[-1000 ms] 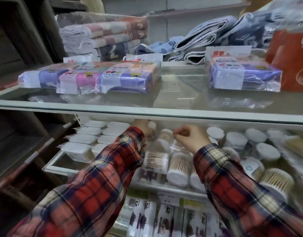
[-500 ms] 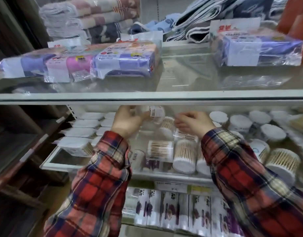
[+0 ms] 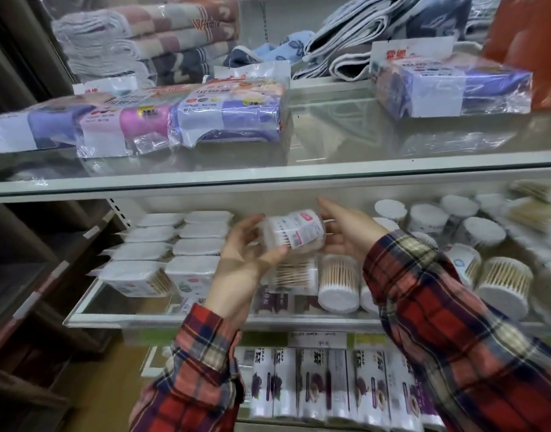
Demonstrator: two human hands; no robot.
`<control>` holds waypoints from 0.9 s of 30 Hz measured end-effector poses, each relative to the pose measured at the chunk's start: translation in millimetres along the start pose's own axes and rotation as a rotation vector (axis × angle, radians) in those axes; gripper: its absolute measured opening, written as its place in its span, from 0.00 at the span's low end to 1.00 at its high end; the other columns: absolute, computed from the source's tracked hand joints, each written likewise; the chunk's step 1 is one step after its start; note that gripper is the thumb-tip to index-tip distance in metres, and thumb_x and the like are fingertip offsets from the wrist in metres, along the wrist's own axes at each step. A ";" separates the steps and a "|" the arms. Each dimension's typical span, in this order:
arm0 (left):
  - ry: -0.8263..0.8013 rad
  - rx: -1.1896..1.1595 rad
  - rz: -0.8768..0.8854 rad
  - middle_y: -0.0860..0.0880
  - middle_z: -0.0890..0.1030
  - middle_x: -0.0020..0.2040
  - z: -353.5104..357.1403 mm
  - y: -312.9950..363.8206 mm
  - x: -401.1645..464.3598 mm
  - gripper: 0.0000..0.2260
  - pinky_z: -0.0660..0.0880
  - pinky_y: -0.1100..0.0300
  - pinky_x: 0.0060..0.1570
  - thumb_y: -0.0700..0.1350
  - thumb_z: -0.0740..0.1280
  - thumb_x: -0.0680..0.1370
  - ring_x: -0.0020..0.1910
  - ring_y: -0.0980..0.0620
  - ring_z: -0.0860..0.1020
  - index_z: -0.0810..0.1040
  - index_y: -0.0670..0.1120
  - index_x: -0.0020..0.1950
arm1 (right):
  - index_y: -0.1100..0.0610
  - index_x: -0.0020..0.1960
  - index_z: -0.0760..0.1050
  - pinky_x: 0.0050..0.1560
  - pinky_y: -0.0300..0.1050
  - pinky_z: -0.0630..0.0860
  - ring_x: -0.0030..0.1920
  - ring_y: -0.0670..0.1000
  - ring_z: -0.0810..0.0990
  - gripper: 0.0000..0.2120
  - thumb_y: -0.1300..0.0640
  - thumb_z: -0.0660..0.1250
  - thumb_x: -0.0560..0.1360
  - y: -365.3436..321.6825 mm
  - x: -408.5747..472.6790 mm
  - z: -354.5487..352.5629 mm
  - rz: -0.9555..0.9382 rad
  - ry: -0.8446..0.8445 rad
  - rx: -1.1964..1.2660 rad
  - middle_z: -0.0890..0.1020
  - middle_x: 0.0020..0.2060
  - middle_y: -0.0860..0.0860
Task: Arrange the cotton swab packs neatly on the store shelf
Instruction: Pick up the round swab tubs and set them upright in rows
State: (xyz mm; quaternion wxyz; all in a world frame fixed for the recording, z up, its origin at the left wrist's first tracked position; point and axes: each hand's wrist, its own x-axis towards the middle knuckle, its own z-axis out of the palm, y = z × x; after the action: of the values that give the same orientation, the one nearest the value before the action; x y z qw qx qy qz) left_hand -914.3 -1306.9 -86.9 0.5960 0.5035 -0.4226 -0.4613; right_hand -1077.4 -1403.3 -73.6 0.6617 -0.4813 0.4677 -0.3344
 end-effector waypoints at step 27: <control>0.037 0.096 0.041 0.48 0.79 0.55 2.0 -10.2 -13.5 0.21 0.79 0.66 0.46 0.37 0.75 0.70 0.50 0.57 0.82 0.68 0.50 0.55 | 0.59 0.55 0.78 0.45 0.42 0.79 0.48 0.51 0.84 0.20 0.49 0.73 0.68 -17.2 -12.3 16.3 -0.184 -0.124 -0.157 0.85 0.47 0.54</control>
State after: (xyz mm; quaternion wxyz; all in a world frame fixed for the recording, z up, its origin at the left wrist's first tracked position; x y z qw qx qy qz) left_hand -920.4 -1294.8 -97.3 0.5882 0.5313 -0.4431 -0.4188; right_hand -1066.1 -1392.4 -52.0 0.6162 -0.5923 0.4043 -0.3256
